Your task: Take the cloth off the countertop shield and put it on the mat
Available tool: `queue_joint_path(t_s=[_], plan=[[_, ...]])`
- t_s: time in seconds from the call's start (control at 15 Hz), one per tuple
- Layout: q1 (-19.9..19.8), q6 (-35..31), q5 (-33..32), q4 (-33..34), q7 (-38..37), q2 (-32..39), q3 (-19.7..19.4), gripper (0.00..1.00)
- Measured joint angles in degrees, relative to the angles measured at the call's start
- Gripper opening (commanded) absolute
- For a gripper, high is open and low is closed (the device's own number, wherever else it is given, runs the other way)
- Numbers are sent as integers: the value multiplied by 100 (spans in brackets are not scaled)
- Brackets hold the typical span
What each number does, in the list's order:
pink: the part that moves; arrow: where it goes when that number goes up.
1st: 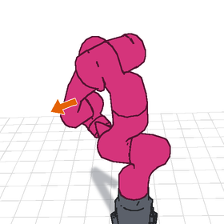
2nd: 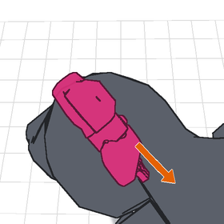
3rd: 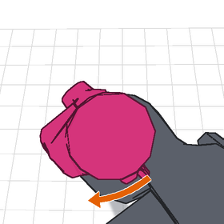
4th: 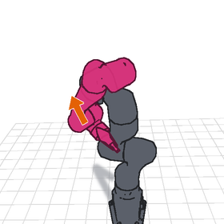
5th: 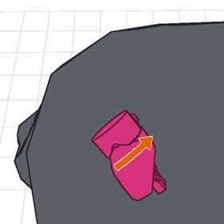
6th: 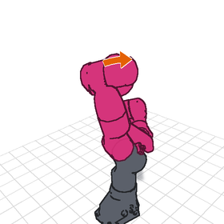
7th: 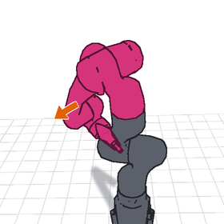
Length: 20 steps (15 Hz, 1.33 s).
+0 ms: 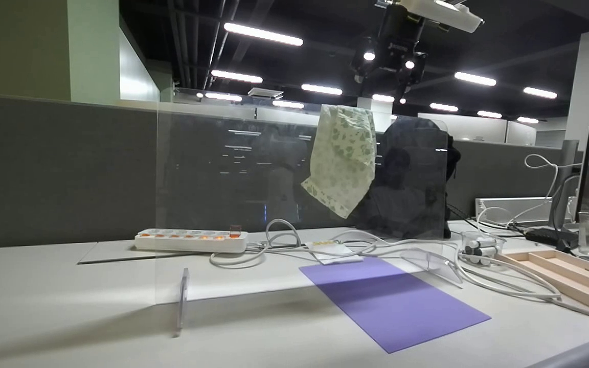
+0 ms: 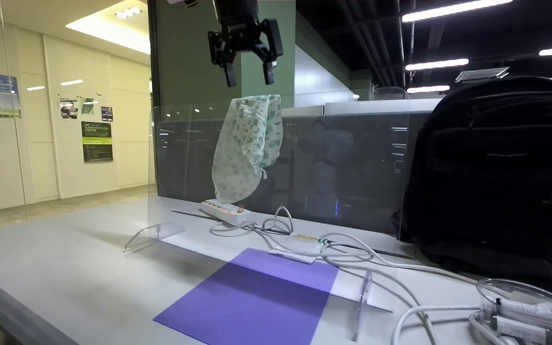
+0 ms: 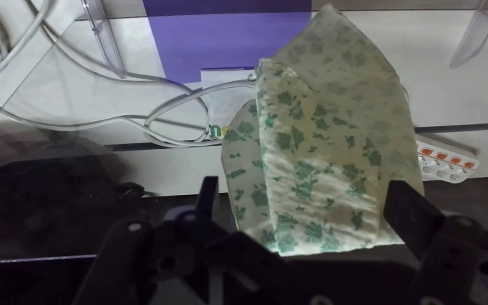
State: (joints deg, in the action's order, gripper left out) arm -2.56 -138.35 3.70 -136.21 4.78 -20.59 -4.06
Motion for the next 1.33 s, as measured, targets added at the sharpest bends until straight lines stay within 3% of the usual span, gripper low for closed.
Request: queue_joint_path(t_s=[0.87, 0.93, 1.07, 1.33], plan=[[2, -238, -572, 30, 997, 596, -74, 100], [5, -312, -586, 31, 1050, 630, -74, 75], [15, -510, -585, 32, 1160, 708, -74, 68], [37, -782, -526, 33, 1313, 841, -78, 38]])
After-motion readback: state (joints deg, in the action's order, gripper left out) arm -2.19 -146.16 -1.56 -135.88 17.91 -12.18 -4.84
